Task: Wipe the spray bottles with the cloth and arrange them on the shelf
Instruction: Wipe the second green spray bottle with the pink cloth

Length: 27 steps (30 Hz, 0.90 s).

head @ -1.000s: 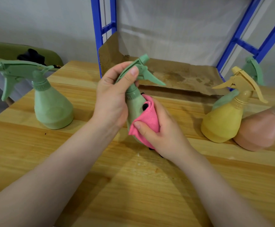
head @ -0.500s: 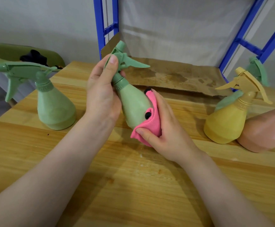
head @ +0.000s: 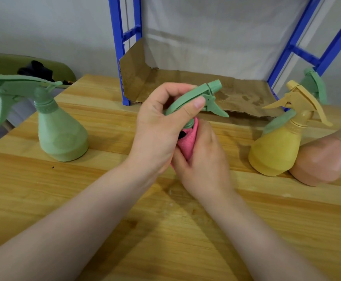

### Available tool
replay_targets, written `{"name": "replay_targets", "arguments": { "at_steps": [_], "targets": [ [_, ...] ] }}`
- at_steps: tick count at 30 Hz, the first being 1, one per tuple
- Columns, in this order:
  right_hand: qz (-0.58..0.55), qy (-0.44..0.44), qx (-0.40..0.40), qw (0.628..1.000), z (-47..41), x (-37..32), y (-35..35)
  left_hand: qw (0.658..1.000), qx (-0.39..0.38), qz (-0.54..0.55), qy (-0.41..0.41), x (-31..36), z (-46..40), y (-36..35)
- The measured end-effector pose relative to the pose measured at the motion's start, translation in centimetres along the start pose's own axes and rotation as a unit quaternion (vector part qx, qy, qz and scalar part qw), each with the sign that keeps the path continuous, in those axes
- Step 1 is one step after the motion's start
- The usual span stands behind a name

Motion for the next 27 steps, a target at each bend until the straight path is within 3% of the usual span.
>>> {"name": "replay_targets", "arguments": {
  "at_steps": [5, 10, 15, 19, 27],
  "targets": [
    [-0.072, -0.038, 0.001, 0.997, -0.7, 0.5, 0.2, 0.991, -0.1, -0.083, -0.02, -0.3, -1.1, 0.3],
    [-0.144, -0.075, -0.043, 0.986, -1.3, 0.5, 1.1, 0.961, -0.228, -0.15, -0.034, -0.7, -2.2, 1.4],
    [-0.339, -0.126, -0.187, 0.913, -0.9, -0.6, 1.2, 0.921, -0.357, -0.155, -0.001, -0.7, -1.9, 1.9],
    [-0.353, -0.129, -0.22, 0.9, -0.6, -0.5, 1.0, 0.916, -0.379, -0.133, 0.009, -0.7, -1.8, 1.7],
    [-0.316, -0.067, -0.222, 0.92, 0.0, -0.4, 0.5, 0.941, -0.312, -0.098, -0.089, -0.2, -1.6, 1.1]
  ]
}}
Point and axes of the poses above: each hand's wrist, its own z-axis away from the middle knuckle, its own y-axis out of the back of the hand, x = y × z, the point moved 3 cm from there along -z, towards the middle knuckle, and after that the axes turned 14 degrees about x, right-handed, at the moved point
